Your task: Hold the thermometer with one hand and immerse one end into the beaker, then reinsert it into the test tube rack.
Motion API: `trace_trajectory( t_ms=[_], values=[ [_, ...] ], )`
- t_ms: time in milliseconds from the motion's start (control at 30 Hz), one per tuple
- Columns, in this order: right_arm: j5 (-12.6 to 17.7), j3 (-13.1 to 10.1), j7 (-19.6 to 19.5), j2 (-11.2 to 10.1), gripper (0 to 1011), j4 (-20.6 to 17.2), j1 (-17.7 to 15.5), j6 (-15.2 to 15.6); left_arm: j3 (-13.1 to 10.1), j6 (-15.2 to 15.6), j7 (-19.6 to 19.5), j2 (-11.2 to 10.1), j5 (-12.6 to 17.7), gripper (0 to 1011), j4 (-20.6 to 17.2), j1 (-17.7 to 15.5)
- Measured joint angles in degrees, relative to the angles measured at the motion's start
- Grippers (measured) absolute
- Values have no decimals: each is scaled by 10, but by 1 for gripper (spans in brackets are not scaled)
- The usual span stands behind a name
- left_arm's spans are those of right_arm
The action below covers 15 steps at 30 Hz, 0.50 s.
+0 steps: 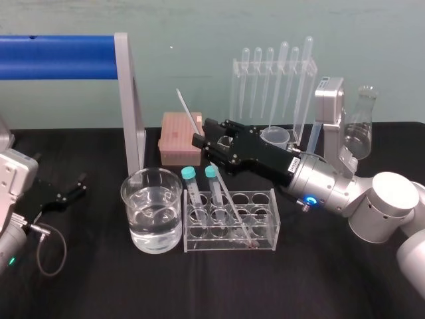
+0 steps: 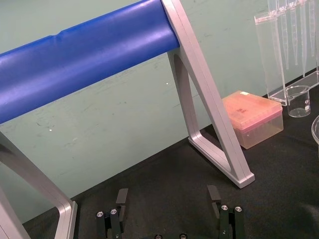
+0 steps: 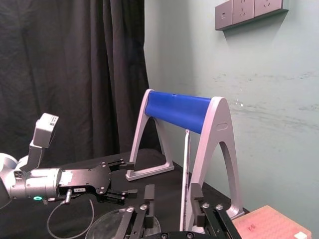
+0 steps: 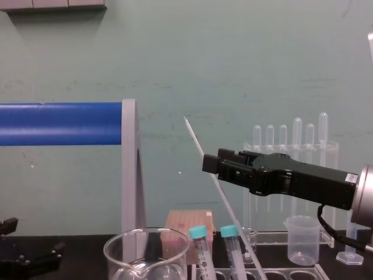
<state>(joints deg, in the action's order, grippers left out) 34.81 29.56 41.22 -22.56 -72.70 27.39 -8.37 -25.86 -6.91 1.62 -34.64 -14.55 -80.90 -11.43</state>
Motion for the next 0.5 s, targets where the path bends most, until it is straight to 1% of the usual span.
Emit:
trace_trajectory(
  t_ms=[100, 133, 167, 233, 267, 333, 400, 433, 500],
  values=[
    [0, 0, 0, 0, 518, 0, 0, 0, 0, 0, 0, 0, 0, 1008, 0, 0],
    [0, 0, 0, 0, 586, 0, 0, 0, 0, 0, 0, 0, 0, 1008, 0, 0],
    [0, 0, 0, 0, 605, 0, 0, 0, 0, 0, 0, 0, 0, 1008, 0, 0],
    [0, 0, 0, 0, 687, 0, 0, 0, 0, 0, 0, 0, 0, 1008, 0, 0],
    [0, 0, 0, 0, 687, 0, 0, 0, 0, 0, 0, 0, 0, 1008, 0, 0],
    [1, -1, -1, 0, 764, -1, -1, 1, 0, 0, 0, 0, 0, 1008, 0, 0],
    [3, -12, -21, -8, 818, -17, -9, 13, 0, 0, 0, 0, 0, 1008, 0, 0],
    [5, -23, -40, -14, 852, -28, -17, 22, 0, 0, 0, 0, 0, 1008, 0, 0],
    [7, -38, -66, -22, 925, -42, -29, 33, 0, 0, 0, 0, 0, 1008, 0, 0]
  ],
)
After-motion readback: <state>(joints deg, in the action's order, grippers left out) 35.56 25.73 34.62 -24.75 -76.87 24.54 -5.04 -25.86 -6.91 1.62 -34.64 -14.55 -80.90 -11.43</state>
